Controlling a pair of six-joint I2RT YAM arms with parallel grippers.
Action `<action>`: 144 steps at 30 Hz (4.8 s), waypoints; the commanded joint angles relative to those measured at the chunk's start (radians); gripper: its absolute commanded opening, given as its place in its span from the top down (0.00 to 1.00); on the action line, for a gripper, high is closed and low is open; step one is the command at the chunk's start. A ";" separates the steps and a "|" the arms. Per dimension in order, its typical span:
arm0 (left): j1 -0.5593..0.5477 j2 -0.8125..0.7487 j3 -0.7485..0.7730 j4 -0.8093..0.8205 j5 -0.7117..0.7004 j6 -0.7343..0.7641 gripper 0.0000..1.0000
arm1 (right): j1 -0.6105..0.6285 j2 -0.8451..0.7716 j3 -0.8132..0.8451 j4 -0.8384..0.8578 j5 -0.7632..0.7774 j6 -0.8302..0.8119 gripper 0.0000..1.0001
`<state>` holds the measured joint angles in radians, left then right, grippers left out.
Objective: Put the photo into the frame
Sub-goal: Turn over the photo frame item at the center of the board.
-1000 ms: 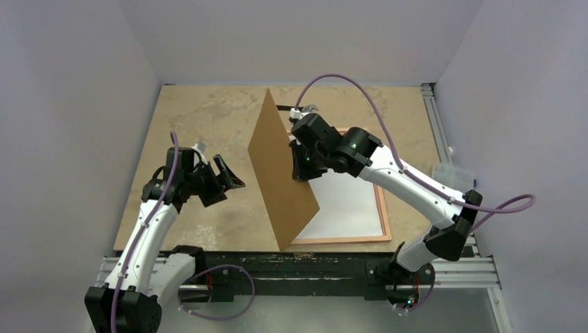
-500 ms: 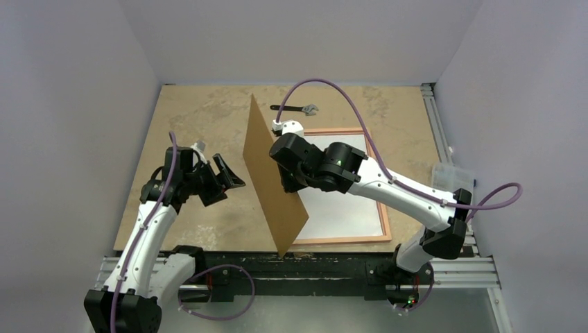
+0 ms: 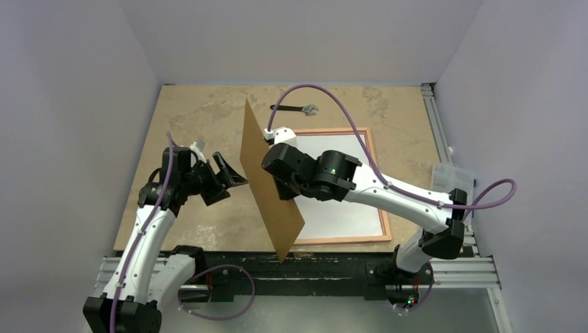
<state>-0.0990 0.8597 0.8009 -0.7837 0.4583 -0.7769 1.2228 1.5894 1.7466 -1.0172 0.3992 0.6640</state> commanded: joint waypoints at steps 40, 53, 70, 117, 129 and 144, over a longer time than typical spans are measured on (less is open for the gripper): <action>-0.002 -0.134 0.118 0.035 0.078 -0.115 0.12 | 0.161 0.205 0.298 -0.206 0.234 -0.026 0.75; -0.002 -0.273 0.181 0.107 0.070 -0.255 0.09 | 0.161 0.153 0.252 -0.094 0.097 -0.058 0.41; -0.002 -0.254 0.243 -0.048 0.002 -0.198 0.11 | 0.159 0.021 0.114 0.200 -0.236 -0.054 0.32; -0.002 -0.392 0.411 -0.066 -0.044 -0.161 1.00 | -0.624 -0.473 -0.702 0.551 -0.850 0.011 0.02; -0.002 -0.430 0.250 0.306 0.145 -0.336 1.00 | -0.884 -0.482 -0.900 1.116 -1.426 0.263 0.03; -0.002 -0.428 0.153 0.344 0.134 -0.330 1.00 | -0.882 -0.456 -0.997 1.697 -1.521 0.694 0.35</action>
<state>-0.1005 0.4343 0.9668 -0.5373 0.5732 -1.0874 0.3359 1.1526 0.7464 0.4747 -1.0550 1.2377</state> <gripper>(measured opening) 0.019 0.698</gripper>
